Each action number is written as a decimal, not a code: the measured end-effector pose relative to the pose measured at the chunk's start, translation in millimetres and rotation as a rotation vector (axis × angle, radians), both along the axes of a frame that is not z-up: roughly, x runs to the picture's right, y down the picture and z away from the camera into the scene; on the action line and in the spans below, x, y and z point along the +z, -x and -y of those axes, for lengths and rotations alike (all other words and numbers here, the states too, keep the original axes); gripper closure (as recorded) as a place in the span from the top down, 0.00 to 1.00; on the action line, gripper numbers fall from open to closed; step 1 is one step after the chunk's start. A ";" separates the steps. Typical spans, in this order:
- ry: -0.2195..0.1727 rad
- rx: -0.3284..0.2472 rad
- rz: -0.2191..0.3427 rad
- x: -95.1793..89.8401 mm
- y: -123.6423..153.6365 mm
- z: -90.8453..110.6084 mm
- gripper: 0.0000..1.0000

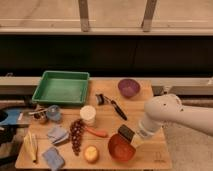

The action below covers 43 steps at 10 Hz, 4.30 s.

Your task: Wipe red bowl with eraser

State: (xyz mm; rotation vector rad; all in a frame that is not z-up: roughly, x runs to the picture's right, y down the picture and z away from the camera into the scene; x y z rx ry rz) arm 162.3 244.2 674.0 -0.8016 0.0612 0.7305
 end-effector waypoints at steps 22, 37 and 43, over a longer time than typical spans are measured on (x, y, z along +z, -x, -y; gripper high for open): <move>0.002 0.039 0.141 3.9 33.4 -18.2 0.00; -0.002 0.073 0.064 1.1 13.9 -22.9 0.00; -0.037 0.026 0.159 -24.1 46.2 -24.1 0.00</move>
